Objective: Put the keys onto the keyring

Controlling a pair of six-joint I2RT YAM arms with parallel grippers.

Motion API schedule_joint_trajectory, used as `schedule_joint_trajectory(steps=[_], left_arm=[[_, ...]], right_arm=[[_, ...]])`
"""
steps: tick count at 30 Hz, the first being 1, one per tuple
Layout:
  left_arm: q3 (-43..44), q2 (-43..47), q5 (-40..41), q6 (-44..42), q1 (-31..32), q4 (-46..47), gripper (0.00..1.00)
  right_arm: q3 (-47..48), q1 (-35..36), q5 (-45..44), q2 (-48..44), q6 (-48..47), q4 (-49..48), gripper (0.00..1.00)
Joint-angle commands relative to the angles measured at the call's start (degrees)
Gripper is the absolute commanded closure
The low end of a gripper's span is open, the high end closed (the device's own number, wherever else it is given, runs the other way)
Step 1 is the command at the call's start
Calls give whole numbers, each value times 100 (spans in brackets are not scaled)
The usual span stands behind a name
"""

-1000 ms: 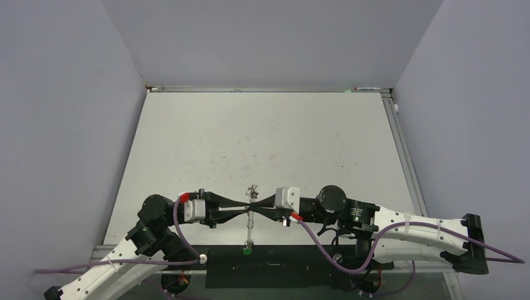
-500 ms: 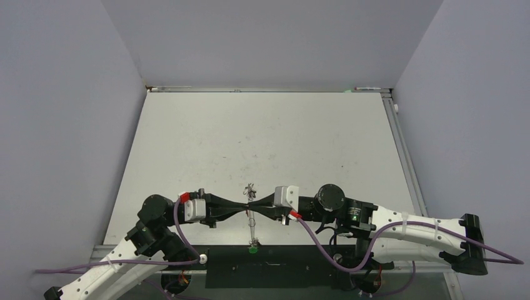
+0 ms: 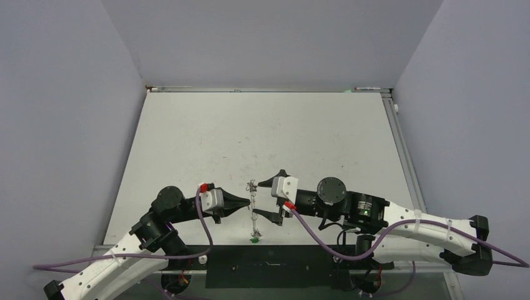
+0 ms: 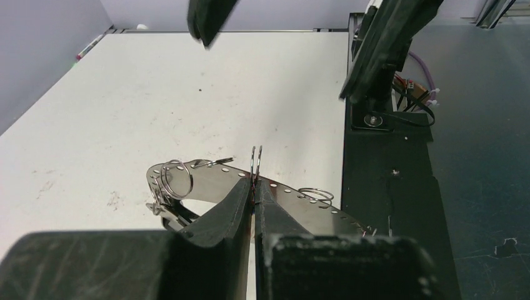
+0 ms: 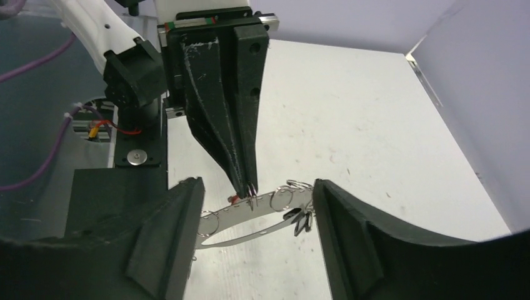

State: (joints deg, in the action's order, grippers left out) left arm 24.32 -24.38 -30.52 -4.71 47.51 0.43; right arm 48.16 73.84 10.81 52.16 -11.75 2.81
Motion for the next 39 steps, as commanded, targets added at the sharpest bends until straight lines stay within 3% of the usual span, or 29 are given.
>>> schedule_joint_trajectory(steps=[1,5,12,24,39], left_arm=[[407,-113,151,-109,-24,81,100],[407,-132,160,-109,-19,55,100],[415,-210,180,-118,-8,4,100],[425,-280,195,-140,50,-34,100],[425,-248,227,-157,92,-34,100]], right_arm=[[793,-15,-543,-55,-280,1031,31],[1175,-11,-756,153,-504,1556,25],[1970,-11,-392,947,-966,2711,26],[2533,-12,-331,1553,-1345,3146,55],[2544,-15,-113,1931,-1374,2997,65]])
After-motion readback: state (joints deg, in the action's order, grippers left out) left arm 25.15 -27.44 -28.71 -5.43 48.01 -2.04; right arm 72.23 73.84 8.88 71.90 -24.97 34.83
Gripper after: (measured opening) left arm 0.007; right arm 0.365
